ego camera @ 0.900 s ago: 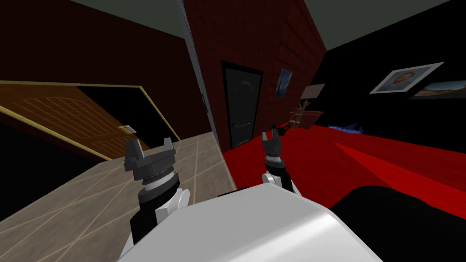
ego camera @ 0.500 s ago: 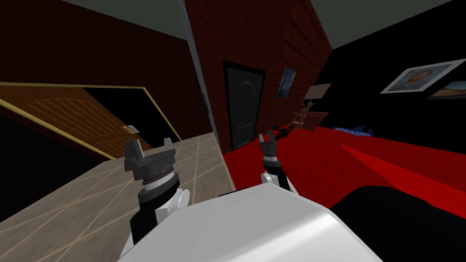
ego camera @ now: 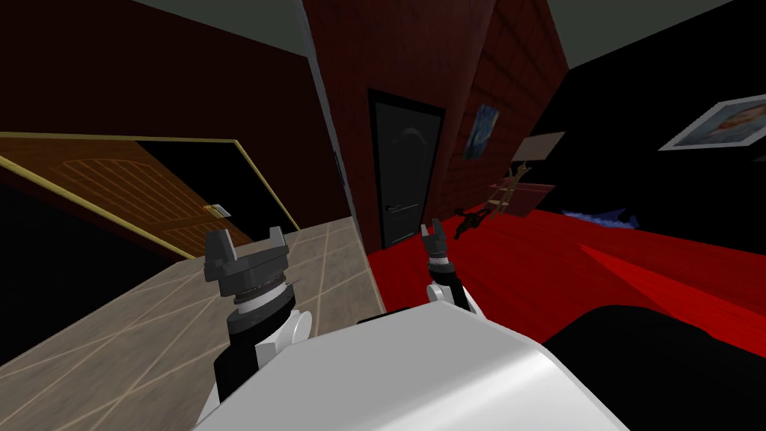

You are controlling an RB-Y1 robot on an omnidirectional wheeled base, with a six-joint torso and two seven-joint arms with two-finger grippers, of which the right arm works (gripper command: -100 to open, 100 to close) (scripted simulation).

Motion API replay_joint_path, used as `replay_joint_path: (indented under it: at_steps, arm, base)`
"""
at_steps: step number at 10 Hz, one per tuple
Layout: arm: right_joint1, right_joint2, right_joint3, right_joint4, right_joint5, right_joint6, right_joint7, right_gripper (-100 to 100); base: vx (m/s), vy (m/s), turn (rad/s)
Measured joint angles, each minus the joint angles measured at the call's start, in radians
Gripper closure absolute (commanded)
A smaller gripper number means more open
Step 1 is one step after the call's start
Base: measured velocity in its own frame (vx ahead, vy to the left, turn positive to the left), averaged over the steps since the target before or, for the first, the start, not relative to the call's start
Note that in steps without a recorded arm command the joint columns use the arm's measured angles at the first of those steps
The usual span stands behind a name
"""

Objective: Pull the door open

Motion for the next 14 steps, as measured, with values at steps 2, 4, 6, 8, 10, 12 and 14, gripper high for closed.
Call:
replay_joint_path:
  at_steps: [2,4,6,8,10,12,14]
  arm:
    - [-0.015,-0.013,0.002,0.037,-0.005,0.001,-0.005,-100]
    - [-0.034,-0.027,0.003,0.079,-0.010,0.004,-0.011,-100]
    - [-0.049,-0.037,0.010,0.128,-0.013,-0.003,-0.014,-100]
    - [-0.069,-0.053,0.011,0.173,-0.020,-0.004,-0.021,-100]
    - [-0.092,-0.069,0.011,0.225,-0.027,-0.001,-0.028,-100]
    - [-0.113,-0.084,0.014,0.278,-0.033,-0.006,-0.035,-100]
    - [-0.128,-0.092,0.019,0.316,-0.035,-0.006,-0.037,-100]
  base:
    - [0.090,-0.018,0.050]
    - [0.101,-0.038,0.054]
    - [0.099,-0.035,0.066]
    - [0.095,-0.035,0.059]
    - [0.094,-0.029,0.066]
    - [0.094,-0.046,0.065]
    - [0.059,-0.029,0.027]
